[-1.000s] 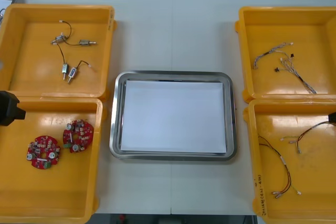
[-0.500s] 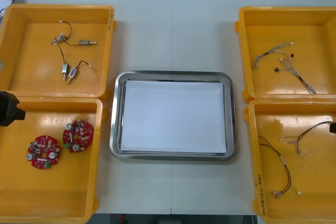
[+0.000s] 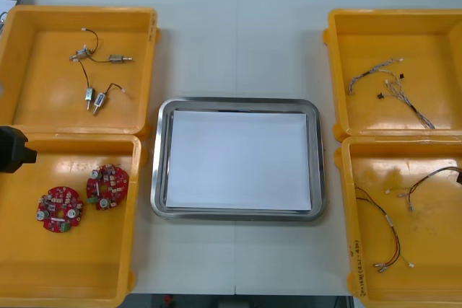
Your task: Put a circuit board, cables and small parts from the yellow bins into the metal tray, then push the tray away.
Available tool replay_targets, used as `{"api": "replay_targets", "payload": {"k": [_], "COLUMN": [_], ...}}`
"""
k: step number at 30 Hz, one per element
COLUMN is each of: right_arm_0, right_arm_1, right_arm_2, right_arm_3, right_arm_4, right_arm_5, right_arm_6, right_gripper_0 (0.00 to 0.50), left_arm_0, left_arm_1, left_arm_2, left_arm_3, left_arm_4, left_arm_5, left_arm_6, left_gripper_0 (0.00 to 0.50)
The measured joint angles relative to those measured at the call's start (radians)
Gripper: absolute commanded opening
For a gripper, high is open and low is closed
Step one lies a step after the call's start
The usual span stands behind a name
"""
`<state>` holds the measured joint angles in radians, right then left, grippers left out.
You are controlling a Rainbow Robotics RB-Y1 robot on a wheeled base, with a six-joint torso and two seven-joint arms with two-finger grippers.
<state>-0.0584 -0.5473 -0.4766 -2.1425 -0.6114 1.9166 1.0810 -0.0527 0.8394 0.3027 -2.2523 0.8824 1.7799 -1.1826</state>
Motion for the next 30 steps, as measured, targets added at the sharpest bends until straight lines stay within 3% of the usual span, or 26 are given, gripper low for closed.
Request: {"api": "replay_targets", "payload": {"k": [13,20,26,30], "right_arm_0": [-0.037,-0.058,-0.081,-0.099], "right_arm_1": [0.002,0.003,0.004,0.004], "right_arm_2": [0.004,0.004,0.004,0.006], "right_arm_3": [0.094,0.114,0.138,0.148], "right_arm_4": [0.033,0.052,0.058,0.060], "right_arm_5": [0.000,-0.002,-0.006,-0.007], "right_arm_6": [-0.177,-0.189,-0.209,-0.321], "right_gripper_0": [0.493,0.491,0.491,0.491], "left_arm_0": [0.132,0.197,0.217,0.220], "left_arm_1": [0.000,0.000,0.000,0.000], "left_arm_2": [0.000,-0.003,-0.023,-0.044], "left_arm_3": [0.001,0.048,0.115,0.131], "left_arm_4": [-0.002,-0.003,-0.006,-0.016], "left_arm_5": [-0.123,-0.217,-0.287,-0.311], "left_arm_6": [-0.026,-0.063,-0.066,-0.084], "left_gripper_0": [0.500,0.500,0.500,0.500]}}
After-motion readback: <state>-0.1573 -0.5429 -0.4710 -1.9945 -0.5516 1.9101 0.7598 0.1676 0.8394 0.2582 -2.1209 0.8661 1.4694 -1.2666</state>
